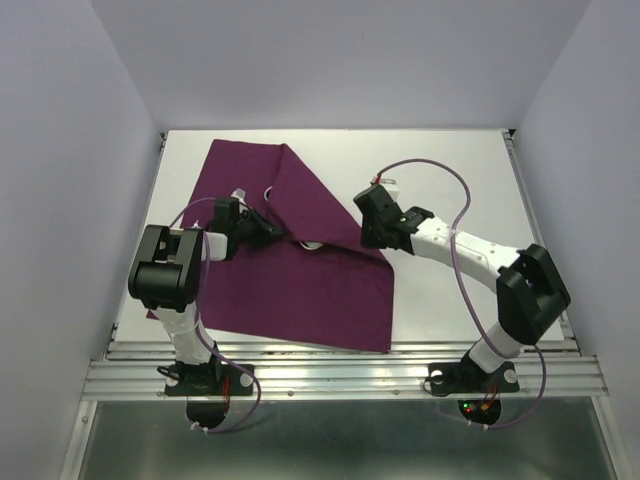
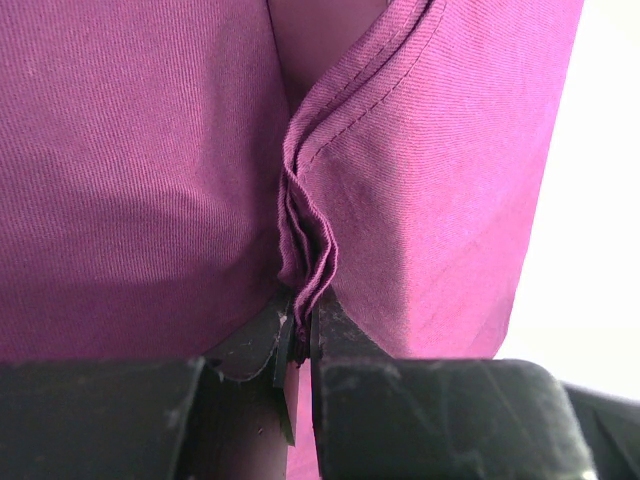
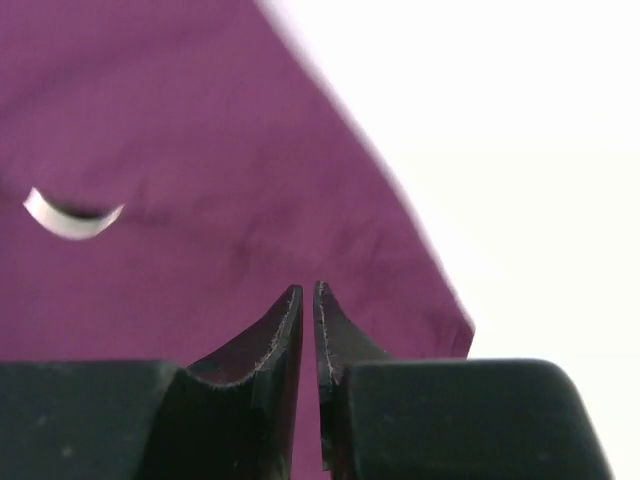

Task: Prepare the surgical pack
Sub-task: Pack the surgical kit at the center of the board.

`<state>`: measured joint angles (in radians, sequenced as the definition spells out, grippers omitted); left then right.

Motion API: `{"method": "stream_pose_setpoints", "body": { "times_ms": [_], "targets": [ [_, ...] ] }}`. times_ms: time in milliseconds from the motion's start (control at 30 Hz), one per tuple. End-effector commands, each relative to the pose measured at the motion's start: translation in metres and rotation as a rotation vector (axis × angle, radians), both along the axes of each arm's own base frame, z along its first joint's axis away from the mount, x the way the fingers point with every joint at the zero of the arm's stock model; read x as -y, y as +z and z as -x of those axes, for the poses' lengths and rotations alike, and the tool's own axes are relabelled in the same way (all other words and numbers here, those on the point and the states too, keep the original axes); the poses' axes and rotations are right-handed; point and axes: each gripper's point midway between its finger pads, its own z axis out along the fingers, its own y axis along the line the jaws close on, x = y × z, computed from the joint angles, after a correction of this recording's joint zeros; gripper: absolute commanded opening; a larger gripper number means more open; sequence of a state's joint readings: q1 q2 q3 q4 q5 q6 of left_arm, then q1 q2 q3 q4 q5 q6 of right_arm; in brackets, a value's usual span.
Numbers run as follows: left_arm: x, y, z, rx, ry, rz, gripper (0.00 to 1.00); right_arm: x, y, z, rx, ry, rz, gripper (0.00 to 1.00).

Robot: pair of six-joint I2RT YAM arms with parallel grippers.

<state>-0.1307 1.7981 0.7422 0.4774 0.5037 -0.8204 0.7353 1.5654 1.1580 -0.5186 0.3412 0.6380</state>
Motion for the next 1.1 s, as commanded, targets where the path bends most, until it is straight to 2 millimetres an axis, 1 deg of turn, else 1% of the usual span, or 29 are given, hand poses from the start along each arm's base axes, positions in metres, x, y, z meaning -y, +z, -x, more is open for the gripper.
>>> {"method": "stream_pose_setpoints", "body": {
  "times_ms": [0, 33, 67, 133, 167, 200, 267, 300, 367, 400, 467, 533, 567, 633, 667, 733, 767, 867, 900, 1000, 1033, 1067],
  "targets": [
    [-0.006, -0.019, 0.012, -0.065, -0.009, -0.05, 0.0, 0.004, 0.006, -0.045, 0.063, -0.03, -0.03, 0.14],
    [-0.006, -0.02, 0.012, -0.066, -0.01, -0.051, 0.0, 0.004, -0.002, -0.051, 0.054, -0.033, -0.023, 0.14],
    [-0.006, -0.019, 0.011, -0.064, -0.01, -0.049, 0.0, 0.001, -0.007, -0.052, 0.048, -0.026, -0.021, 0.15],
    [-0.006, -0.019, 0.01, -0.064, -0.01, -0.047, 0.0, -0.001, -0.015, -0.064, 0.043, -0.019, -0.05, 0.15],
    [-0.005, -0.019, 0.009, -0.063, -0.01, -0.046, 0.0, -0.005, -0.029, -0.065, 0.019, -0.007, -0.048, 0.16],
    [-0.005, -0.018, 0.009, -0.06, -0.01, -0.046, 0.0, -0.008, -0.033, -0.073, 0.028, -0.005, -0.069, 0.16],
    [-0.005, -0.017, 0.008, -0.059, -0.009, -0.045, 0.0, -0.016, -0.045, -0.075, 0.011, 0.015, -0.087, 0.17],
    [-0.005, -0.018, 0.009, -0.062, -0.009, -0.045, 0.0, -0.017, -0.061, -0.076, -0.016, 0.011, -0.067, 0.16],
    [-0.005, -0.017, 0.009, -0.06, -0.008, -0.044, 0.0, -0.011, -0.074, -0.076, -0.043, -0.02, -0.029, 0.17],
    [-0.005, -0.016, 0.008, -0.058, -0.008, -0.044, 0.0, -0.009, -0.077, -0.077, -0.049, -0.03, -0.018, 0.17],
    [-0.005, -0.015, 0.008, -0.057, -0.01, -0.046, 0.0, -0.006, -0.069, -0.079, -0.033, -0.046, -0.009, 0.17],
    [-0.006, -0.015, 0.008, -0.058, -0.009, -0.047, 0.0, -0.005, -0.055, -0.082, -0.005, -0.042, -0.009, 0.18],
    [-0.006, -0.016, 0.008, -0.059, -0.01, -0.048, 0.0, -0.005, -0.038, -0.084, 0.03, -0.038, -0.025, 0.18],
    [-0.005, -0.016, 0.008, -0.06, -0.01, -0.046, 0.0, -0.006, -0.019, -0.086, 0.066, -0.03, -0.043, 0.18],
    [-0.005, -0.016, 0.007, -0.059, -0.012, -0.046, 0.0, -0.007, -0.004, -0.087, 0.093, -0.027, -0.062, 0.19],
    [-0.005, -0.017, 0.008, -0.062, -0.011, -0.047, 0.0, -0.01, 0.009, -0.088, 0.117, -0.019, -0.087, 0.2],
    [-0.005, -0.017, 0.008, -0.064, -0.01, -0.047, 0.0, -0.012, 0.01, -0.088, 0.115, -0.014, -0.092, 0.21],
    [-0.005, -0.017, 0.008, -0.063, -0.011, -0.045, 0.0, -0.016, 0.002, -0.088, 0.094, -0.004, -0.099, 0.21],
    [-0.005, -0.017, 0.008, -0.062, -0.012, -0.046, 0.0, -0.018, -0.006, -0.089, 0.078, -0.005, -0.095, 0.21],
    [-0.005, -0.017, 0.009, -0.061, -0.013, -0.049, 0.0, -0.025, -0.014, -0.094, 0.071, -0.004, -0.119, 0.21],
    [-0.005, -0.017, 0.009, -0.063, -0.012, -0.048, 0.0, -0.027, -0.024, -0.094, 0.059, -0.003, -0.114, 0.21],
    [-0.006, -0.017, 0.009, -0.062, -0.013, -0.049, 0.0, -0.028, -0.029, -0.096, 0.055, -0.001, -0.114, 0.21]
  ]
}}
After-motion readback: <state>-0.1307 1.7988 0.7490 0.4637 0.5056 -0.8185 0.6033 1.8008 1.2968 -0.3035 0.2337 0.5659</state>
